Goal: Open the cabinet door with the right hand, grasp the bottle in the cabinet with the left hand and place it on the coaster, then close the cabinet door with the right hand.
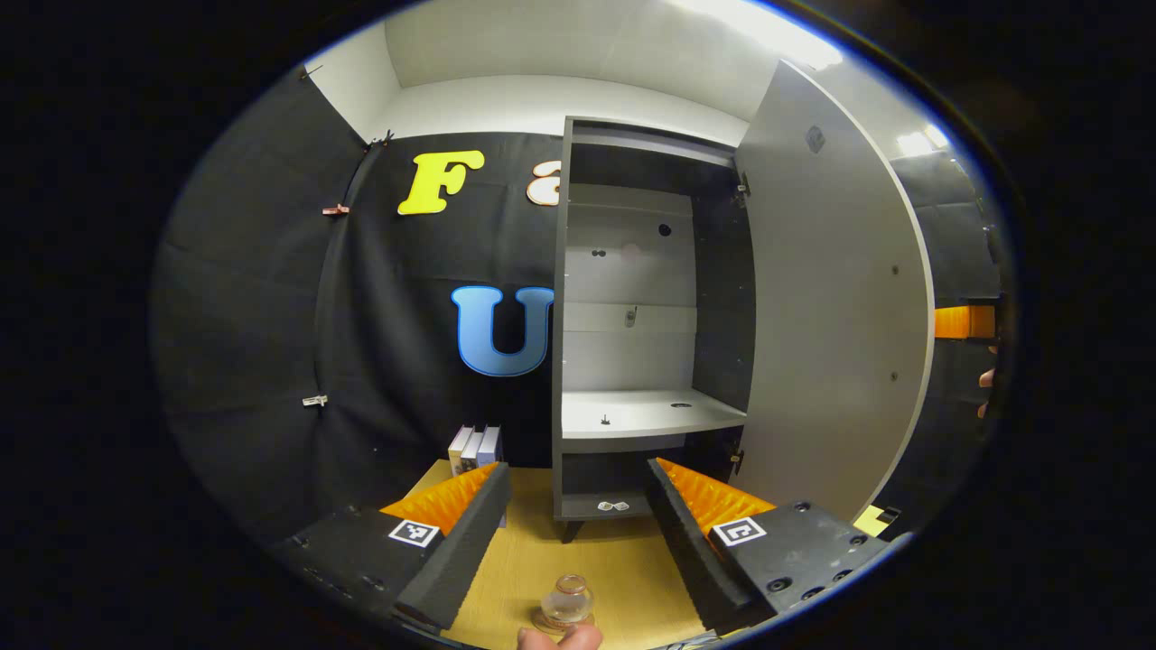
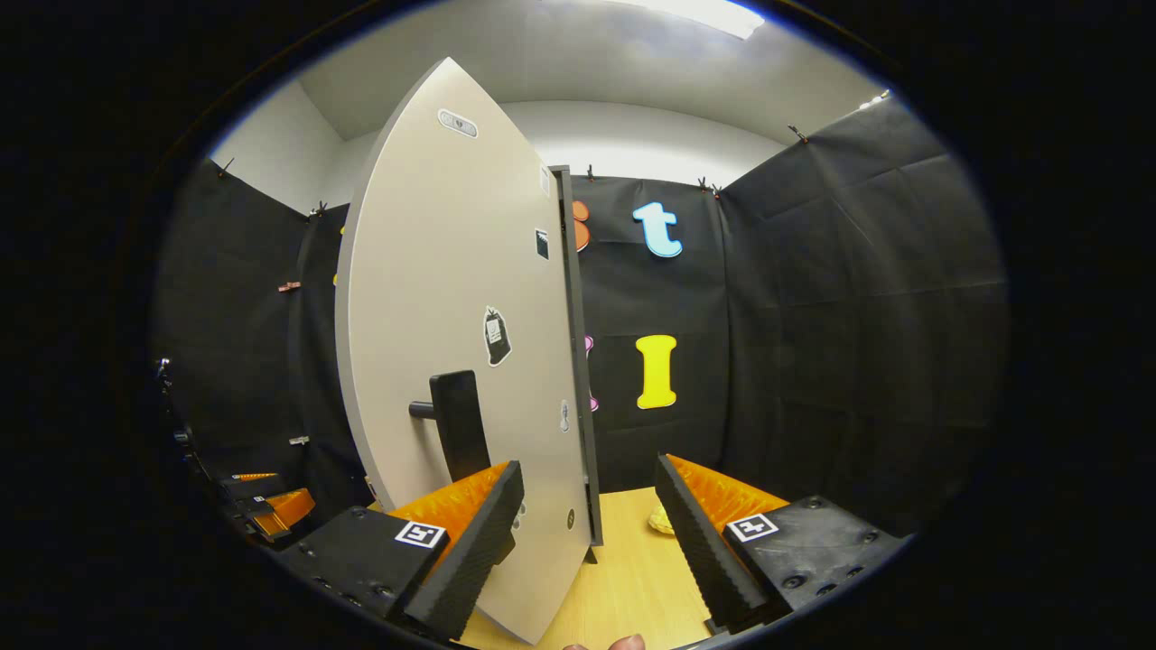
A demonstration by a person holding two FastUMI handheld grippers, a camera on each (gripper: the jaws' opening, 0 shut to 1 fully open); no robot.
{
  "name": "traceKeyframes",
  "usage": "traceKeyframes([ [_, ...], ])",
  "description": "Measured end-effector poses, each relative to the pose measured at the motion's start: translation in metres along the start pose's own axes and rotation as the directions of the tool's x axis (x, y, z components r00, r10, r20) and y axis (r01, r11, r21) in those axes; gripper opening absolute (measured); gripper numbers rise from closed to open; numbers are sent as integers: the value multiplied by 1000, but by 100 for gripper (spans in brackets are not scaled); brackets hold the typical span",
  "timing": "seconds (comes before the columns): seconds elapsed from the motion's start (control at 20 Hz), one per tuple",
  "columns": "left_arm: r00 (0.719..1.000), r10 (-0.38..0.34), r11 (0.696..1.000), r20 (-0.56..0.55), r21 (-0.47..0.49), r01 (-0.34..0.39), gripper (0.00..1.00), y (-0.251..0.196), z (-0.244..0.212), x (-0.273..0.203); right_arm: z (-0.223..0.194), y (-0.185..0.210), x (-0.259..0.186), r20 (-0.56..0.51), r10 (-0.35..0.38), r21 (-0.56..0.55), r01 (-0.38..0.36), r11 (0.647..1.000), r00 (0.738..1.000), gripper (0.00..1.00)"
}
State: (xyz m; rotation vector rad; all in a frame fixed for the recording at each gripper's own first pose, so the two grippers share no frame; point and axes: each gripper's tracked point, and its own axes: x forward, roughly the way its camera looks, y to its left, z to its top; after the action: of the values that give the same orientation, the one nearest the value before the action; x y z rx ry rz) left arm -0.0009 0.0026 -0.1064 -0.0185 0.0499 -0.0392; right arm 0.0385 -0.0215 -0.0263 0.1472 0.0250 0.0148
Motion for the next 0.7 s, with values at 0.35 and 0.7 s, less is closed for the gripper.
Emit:
traceKeyframes([
  [0.35,1000,28,1000,-1,12,-28,94,15,0,-13,-8,42,13,-11,75,52,-74,996,997,97],
  [0.7,999,44,999,-9,18,-44,94,17,-1,-22,-17,92,32,-32,153,65,-150,986,988,98],
])
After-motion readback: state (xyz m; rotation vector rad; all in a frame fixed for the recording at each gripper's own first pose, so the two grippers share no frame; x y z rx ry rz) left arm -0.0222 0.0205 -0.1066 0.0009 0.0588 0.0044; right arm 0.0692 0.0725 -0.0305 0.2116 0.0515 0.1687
